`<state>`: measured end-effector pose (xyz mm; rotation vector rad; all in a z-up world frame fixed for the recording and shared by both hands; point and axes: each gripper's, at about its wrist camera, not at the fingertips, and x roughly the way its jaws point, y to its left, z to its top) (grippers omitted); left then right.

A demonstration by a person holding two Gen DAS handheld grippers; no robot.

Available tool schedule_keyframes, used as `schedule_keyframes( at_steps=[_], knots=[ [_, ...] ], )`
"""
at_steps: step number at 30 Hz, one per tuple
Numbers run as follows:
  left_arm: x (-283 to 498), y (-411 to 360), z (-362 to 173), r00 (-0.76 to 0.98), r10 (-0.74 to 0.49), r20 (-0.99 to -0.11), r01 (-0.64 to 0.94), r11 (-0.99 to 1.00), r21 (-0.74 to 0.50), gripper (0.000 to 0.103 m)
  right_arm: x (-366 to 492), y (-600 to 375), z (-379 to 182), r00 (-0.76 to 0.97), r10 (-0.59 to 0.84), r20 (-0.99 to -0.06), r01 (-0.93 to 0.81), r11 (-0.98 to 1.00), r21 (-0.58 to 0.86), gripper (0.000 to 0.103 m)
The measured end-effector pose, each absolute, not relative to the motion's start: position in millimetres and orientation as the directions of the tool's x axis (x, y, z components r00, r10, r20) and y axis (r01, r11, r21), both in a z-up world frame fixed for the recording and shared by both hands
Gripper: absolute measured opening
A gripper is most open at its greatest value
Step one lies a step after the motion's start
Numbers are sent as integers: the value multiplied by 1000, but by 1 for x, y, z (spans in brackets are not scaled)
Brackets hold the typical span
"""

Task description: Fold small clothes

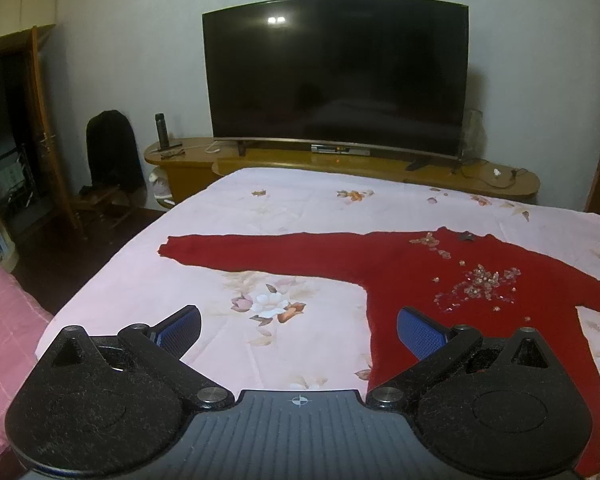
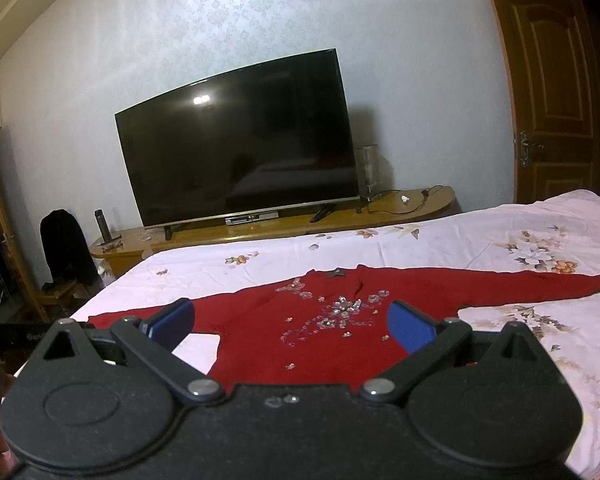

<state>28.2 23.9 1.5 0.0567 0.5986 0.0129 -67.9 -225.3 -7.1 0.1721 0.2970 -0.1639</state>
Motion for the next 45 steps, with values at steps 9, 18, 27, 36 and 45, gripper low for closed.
schedule_keyframes(
  at_steps=[9, 18, 27, 36, 45],
  knots=[
    [32, 32, -2, 825, 41, -563, -5, 998, 66, 103, -67, -225, -7, 939, -141, -315, 187, 974, 124, 103],
    [33, 34, -5, 821, 51, -569, -15, 998, 68, 103, -65, -224, -9, 947, -129, -294, 177, 974, 142, 103],
    [40, 29, -7, 814, 68, -577, -29, 997, 77, 103, -62, -230, -9, 952, -105, -288, 152, 977, 147, 103],
    [48, 17, -11, 804, 80, -589, -45, 996, 74, 103, -52, -240, -10, 950, -71, -304, 118, 983, 141, 103],
    [66, 5, -24, 767, 106, -633, -111, 993, 31, 103, -24, -258, -9, 925, -43, -377, 68, 996, 53, 103]
  ],
)
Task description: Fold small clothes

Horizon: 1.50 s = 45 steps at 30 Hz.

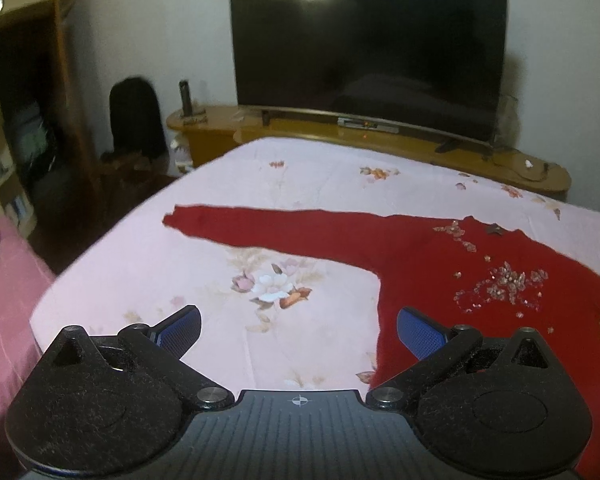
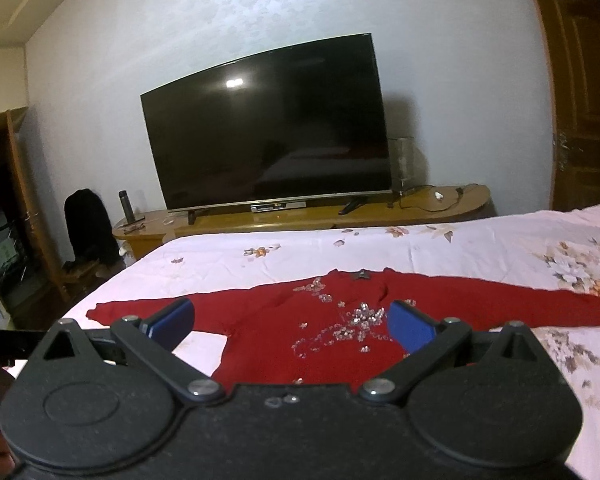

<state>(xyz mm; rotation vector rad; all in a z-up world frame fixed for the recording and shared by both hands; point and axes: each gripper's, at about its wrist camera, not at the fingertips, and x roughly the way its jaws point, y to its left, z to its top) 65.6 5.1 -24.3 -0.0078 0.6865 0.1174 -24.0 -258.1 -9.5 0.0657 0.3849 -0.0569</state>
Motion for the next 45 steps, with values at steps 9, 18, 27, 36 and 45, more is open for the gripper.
schedule_keyframes(
  at_steps=[9, 18, 27, 36, 45],
  knots=[
    [84, -2, -42, 751, 139, -646, -183, 983, 0, 103, 2, -288, -15, 920, 34, -390, 3, 996, 95, 103],
    [100, -1, -51, 737, 194, -648, -233, 972, 26, 103, 20, -297, -29, 907, 99, -409, -47, 990, 134, 103],
    [132, 18, -61, 728, 192, -658, -224, 974, 37, 103, 45, -287, -33, 908, 109, -405, -49, 987, 156, 103],
    [190, 53, -78, 701, 184, -689, -216, 975, 40, 103, 86, -254, -39, 912, 69, -405, -9, 989, 148, 103],
    [248, 88, -107, 662, 178, -728, -224, 974, 34, 103, 134, -219, -55, 907, 59, -417, -2, 991, 136, 100]
  ],
)
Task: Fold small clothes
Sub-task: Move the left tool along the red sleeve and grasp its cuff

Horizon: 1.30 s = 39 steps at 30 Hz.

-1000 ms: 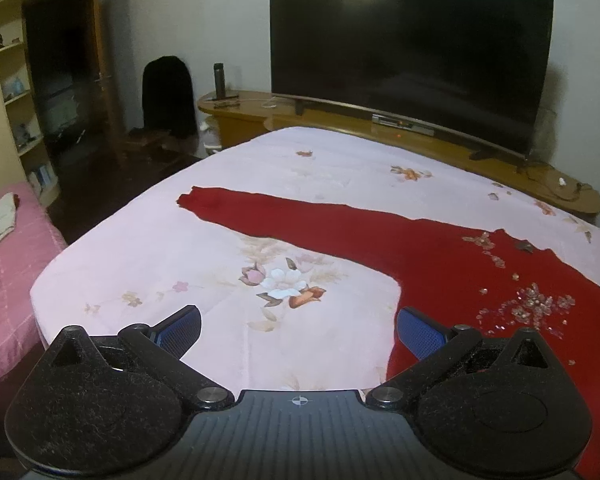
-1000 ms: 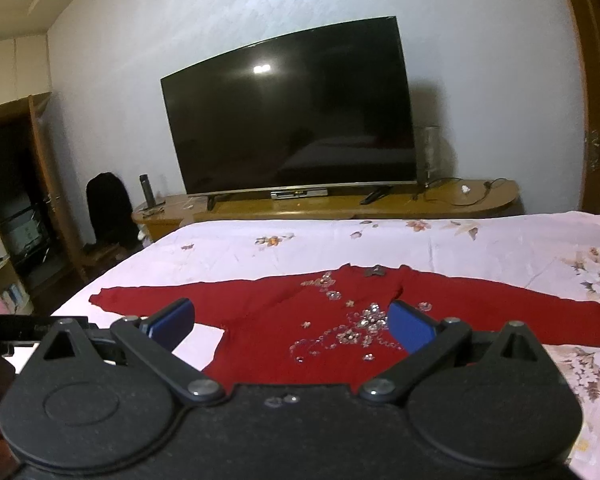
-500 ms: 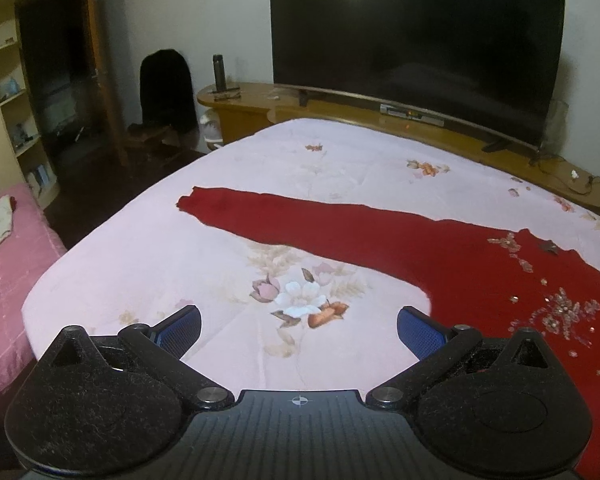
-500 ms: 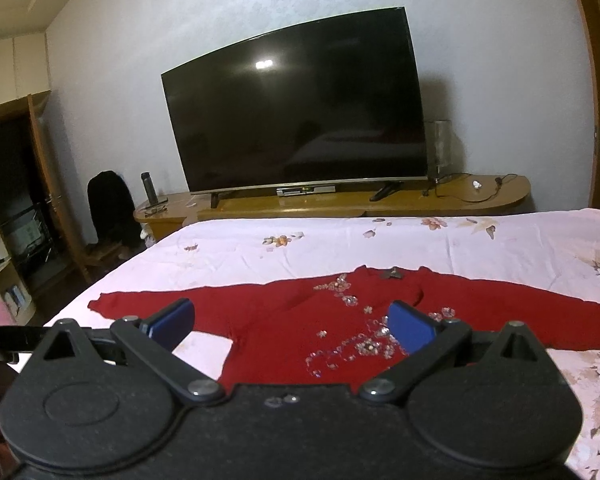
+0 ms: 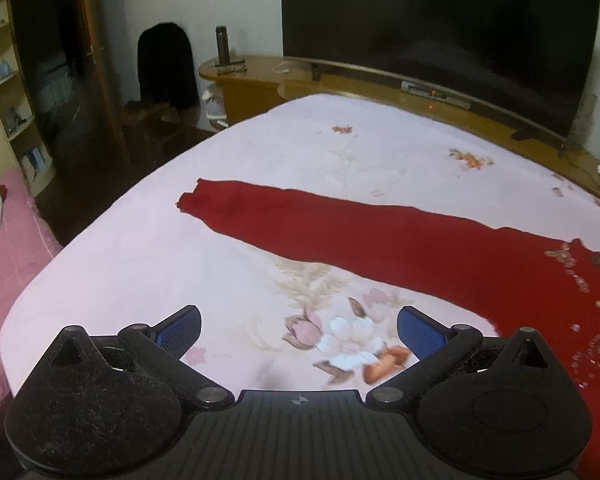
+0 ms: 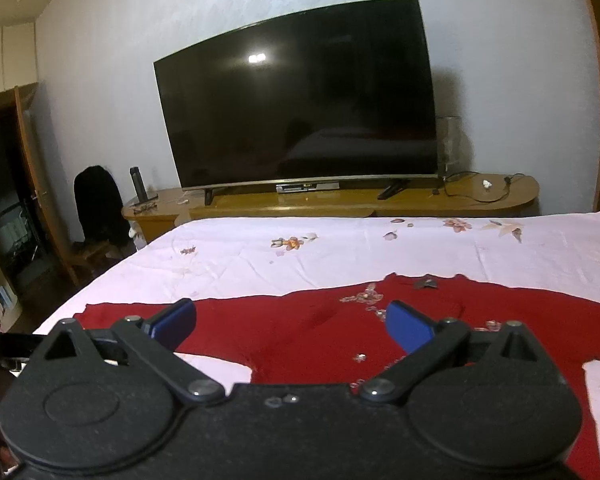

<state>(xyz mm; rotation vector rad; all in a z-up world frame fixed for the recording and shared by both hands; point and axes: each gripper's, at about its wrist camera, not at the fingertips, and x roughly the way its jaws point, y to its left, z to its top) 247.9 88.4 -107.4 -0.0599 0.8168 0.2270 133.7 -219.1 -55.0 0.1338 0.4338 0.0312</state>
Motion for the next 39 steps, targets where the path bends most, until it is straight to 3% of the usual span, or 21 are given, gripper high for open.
schedule_keyframes(
  at_steps=[16, 26, 28, 30, 39],
  knots=[
    [328, 143, -167, 561, 110, -820, -261, 964, -50, 103, 209, -188, -90, 870, 32, -492, 40, 990, 135, 99],
    [362, 185, -202, 552, -37, -833, -343, 901, -267, 102, 239, -178, -106, 845, 39, -534, 45, 989, 144, 100],
    [366, 190, -208, 561, -59, -826, -361, 880, -308, 100, 243, -177, -109, 840, 42, -541, 45, 988, 146, 100],
    [372, 194, -213, 564, -73, -823, -374, 866, -333, 89, 247, -175, -112, 834, 41, -550, 45, 989, 143, 100],
    [391, 202, -224, 622, -120, -774, -383, 816, -434, 87, 265, -173, -120, 823, 39, -566, 49, 989, 139, 100]
  ],
)
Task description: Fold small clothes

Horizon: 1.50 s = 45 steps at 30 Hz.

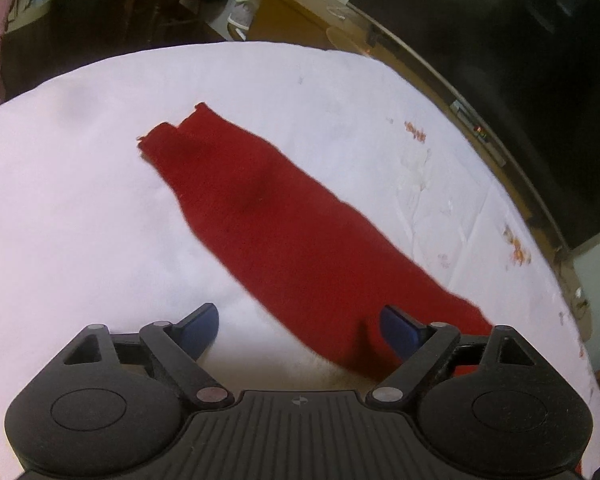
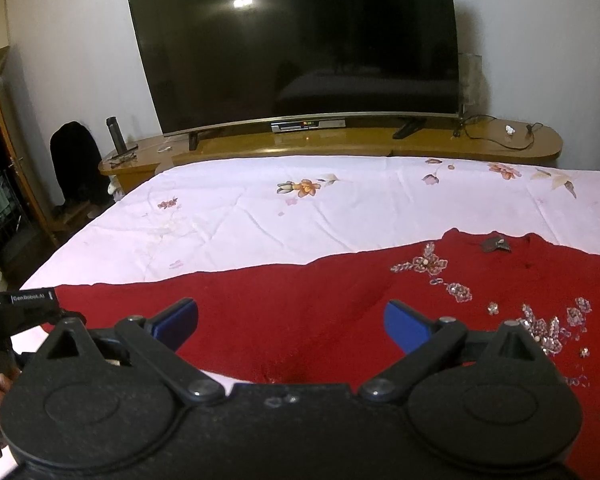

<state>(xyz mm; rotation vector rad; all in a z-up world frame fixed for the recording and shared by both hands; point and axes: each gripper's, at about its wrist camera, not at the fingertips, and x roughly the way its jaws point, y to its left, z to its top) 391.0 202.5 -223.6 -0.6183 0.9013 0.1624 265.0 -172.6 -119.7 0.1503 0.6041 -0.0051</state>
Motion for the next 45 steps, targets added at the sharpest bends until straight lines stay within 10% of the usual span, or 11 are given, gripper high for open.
schedule_keyframes(
  at_steps=[3, 8, 11, 20, 28, 37, 45],
  knots=[
    [395, 207, -226, 653, -126, -747, -386, 793, -471, 59, 268, -172, -121, 821, 37, -570, 52, 989, 139, 100],
    [399, 223, -236, 688, -160, -708, -416, 712, -566, 40, 270, -174, -122, 818, 33, -574, 60, 988, 142, 100],
    [402, 226, -243, 695, -163, -700, -419, 699, -579, 4, 271, -174, -123, 817, 32, -576, 62, 988, 143, 100],
    [395, 188, -192, 799, -126, -588, -264, 805, -532, 4, 263, -187, -118, 826, -6, -564, 105, 984, 143, 99],
    [401, 42, -136, 752, -460, -472, 248, 861, -445, 4, 236, -223, -109, 831, -101, -547, 207, 969, 134, 99],
    [388, -124, -203, 368, -607, -705, 376, 790, -484, 5, 180, -307, -118, 774, -259, -578, 397, 910, 123, 100],
    [368, -142, -161, 528, -531, -663, 423, 841, -337, 5, 179, -346, -135, 776, -172, -607, 344, 922, 178, 100]
  ],
)
